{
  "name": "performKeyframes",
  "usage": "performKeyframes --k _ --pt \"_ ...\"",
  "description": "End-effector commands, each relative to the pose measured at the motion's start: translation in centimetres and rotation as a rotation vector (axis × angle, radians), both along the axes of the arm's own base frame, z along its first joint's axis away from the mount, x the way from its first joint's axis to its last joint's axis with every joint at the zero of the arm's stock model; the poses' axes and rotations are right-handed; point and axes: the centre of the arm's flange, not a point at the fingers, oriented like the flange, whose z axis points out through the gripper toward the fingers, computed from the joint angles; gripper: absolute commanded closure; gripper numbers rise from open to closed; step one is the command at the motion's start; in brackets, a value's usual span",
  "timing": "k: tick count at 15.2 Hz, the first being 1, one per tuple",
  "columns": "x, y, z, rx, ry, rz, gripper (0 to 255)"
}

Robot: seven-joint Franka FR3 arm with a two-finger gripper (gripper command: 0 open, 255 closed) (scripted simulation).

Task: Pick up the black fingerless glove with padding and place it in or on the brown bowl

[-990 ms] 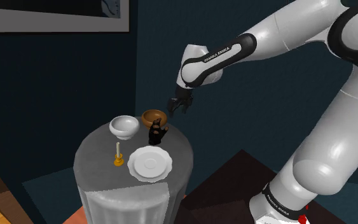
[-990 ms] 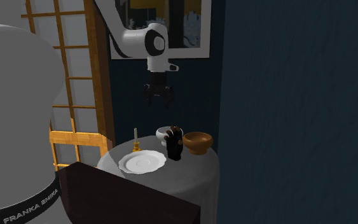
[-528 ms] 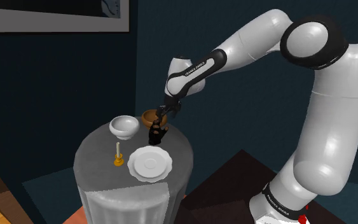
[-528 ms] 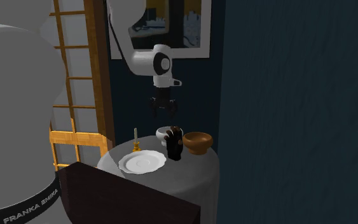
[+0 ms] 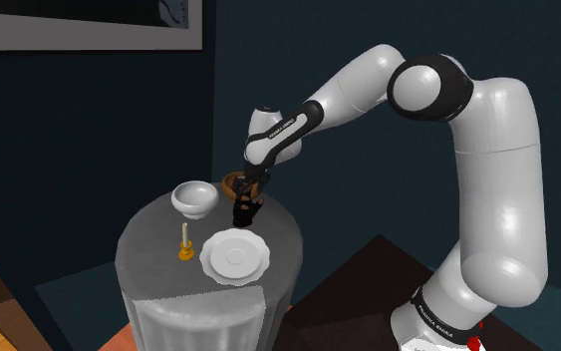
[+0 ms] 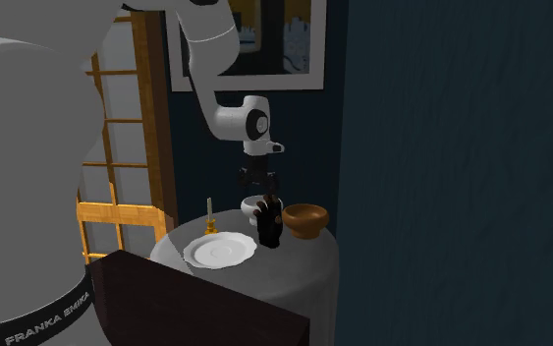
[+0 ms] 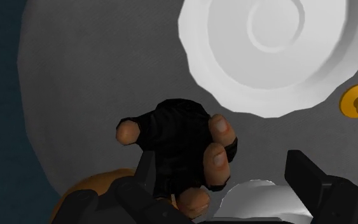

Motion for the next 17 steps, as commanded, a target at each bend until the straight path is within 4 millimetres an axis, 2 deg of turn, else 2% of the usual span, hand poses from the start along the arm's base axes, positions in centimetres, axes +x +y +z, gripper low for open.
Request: performKeyframes --k 1,5,12,13,17 --pt "0.2 0.1 -1.2 0.0 -0.001 0.0 0" --pt "0.3 0.1 -3.1 0.0 -0.001 0.0 0" --pt "0.3 0.1 -3.0 0.0 -0.001 0.0 0" --pt "0.3 0.1 -3.0 0.0 -0.001 0.0 255" --pt "0.3 0.1 -3.1 0.0 -0.001 0.0 255"
